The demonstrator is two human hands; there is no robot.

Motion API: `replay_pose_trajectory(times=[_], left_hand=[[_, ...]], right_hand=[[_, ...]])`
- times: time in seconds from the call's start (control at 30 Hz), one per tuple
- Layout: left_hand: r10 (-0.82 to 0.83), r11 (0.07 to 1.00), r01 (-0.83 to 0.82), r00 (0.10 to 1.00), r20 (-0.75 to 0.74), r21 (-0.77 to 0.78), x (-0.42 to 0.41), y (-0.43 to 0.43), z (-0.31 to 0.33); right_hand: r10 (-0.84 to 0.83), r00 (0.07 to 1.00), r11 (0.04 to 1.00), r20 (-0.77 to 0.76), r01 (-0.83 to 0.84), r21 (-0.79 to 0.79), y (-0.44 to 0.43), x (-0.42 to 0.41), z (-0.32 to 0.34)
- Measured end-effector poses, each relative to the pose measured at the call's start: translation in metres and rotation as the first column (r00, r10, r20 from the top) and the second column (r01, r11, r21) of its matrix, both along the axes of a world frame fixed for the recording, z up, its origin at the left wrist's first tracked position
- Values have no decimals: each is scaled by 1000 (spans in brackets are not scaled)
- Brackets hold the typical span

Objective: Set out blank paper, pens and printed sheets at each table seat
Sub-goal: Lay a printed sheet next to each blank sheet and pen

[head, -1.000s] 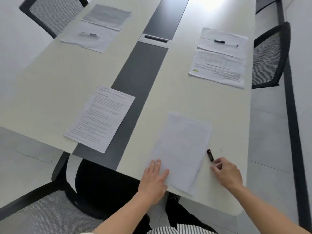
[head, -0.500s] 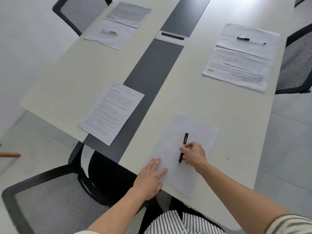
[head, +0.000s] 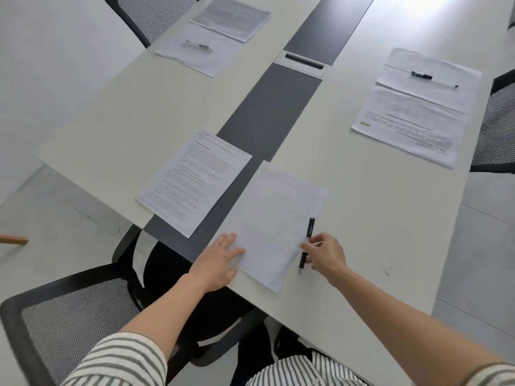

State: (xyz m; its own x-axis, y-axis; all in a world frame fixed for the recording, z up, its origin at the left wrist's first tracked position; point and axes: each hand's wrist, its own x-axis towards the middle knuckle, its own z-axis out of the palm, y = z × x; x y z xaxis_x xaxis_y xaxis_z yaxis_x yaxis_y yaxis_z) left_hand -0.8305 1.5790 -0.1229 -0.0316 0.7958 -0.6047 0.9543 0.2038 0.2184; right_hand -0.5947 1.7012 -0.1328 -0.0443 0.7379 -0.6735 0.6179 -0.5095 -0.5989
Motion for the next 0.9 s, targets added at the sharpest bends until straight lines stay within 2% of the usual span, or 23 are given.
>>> replay_pose_trajectory(times=[0.23, 0.43, 0.5, 0.53, 0.6, 0.67, 0.77, 0.9], left_hand=[[-44, 999, 44, 999, -25, -9, -22, -5, -4], [-102, 995, 102, 994, -24, -7, -31, -7, -6], [-128, 992, 128, 991, -27, 3, -35, -8, -7], [-137, 990, 137, 990, -25, 10, -37, -8, -8], [-125, 992, 125, 992, -12, 25, -41, -10, -10], [-91, 994, 91, 996, -9, 52, -44, -14, -13], [-67, 995, 68, 997, -26, 75, -49, -20, -17], [-63, 996, 65, 998, -31, 55, -55, -22, -17]], right_hand=[[-3, 998, 1000, -68, 1, -31, 16, -77, 10], [26, 999, 996, 27, -23, -86, 20, -104, 3], [120, 986, 993, 113, -120, -4, 18, -98, 6], [200, 959, 973, 203, -219, 77, 16, -92, 8], [367, 841, 856, 398, -473, 210, 8, -81, 10], [507, 698, 724, 505, -663, 190, -2, -74, 7], [607, 587, 667, 535, -742, 58, -12, -75, -1], [617, 567, 649, 546, -759, 55, -11, -82, -4]])
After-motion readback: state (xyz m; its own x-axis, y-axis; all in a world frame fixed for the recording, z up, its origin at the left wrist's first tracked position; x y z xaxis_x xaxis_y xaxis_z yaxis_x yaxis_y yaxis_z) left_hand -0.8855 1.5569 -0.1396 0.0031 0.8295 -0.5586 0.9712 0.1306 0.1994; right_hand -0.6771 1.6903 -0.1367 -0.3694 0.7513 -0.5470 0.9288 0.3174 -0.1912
